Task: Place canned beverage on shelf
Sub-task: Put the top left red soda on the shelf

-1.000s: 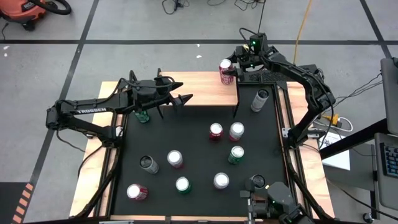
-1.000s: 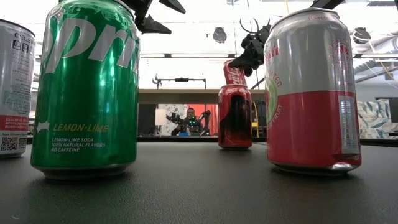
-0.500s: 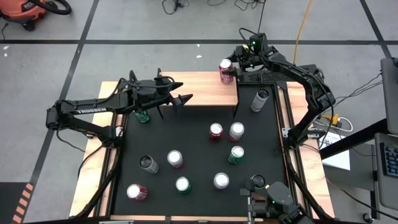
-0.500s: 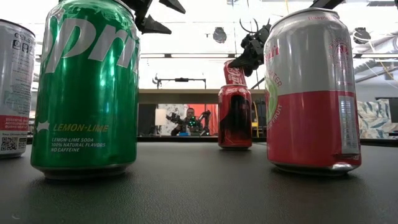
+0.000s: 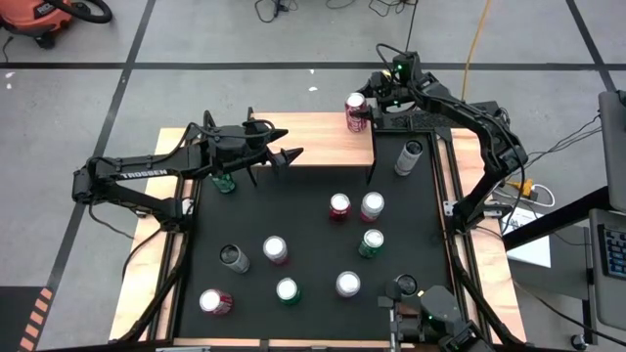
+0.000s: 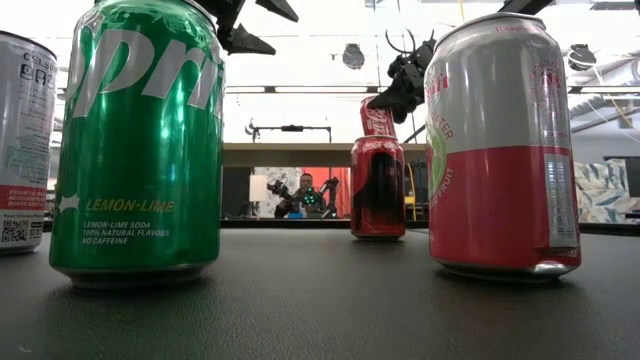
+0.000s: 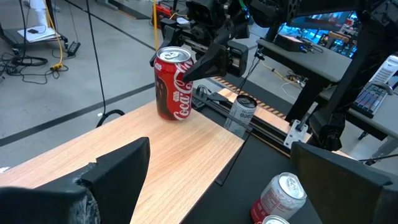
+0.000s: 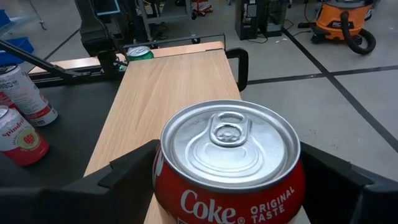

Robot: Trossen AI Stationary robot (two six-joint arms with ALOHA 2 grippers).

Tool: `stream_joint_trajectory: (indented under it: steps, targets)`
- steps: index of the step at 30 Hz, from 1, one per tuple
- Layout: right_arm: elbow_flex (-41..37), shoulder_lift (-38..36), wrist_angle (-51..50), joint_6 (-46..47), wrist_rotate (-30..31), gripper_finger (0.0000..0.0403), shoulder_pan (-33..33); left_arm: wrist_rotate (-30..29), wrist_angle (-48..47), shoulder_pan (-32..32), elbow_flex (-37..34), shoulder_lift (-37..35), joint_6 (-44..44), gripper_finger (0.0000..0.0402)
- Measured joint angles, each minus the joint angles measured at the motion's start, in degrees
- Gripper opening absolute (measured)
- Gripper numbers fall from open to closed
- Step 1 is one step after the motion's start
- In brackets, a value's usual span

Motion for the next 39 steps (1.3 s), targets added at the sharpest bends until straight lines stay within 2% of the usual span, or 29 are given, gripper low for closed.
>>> stream_joint_trajectory:
  steps: [29, 39]
  targets:
    - [0.0, 0.13, -2.1, 1.18, -1.46, 0.0316, -0.02, 0.0, 0.0, 0.0, 0.0, 0.0, -0.09, 0.0389]
    - [-0.07, 0.15, -1.51, 1.36, -1.42, 0.0363, -0.02, 0.0, 0.0, 0.0, 0.0, 0.0, -0.09, 0.0389]
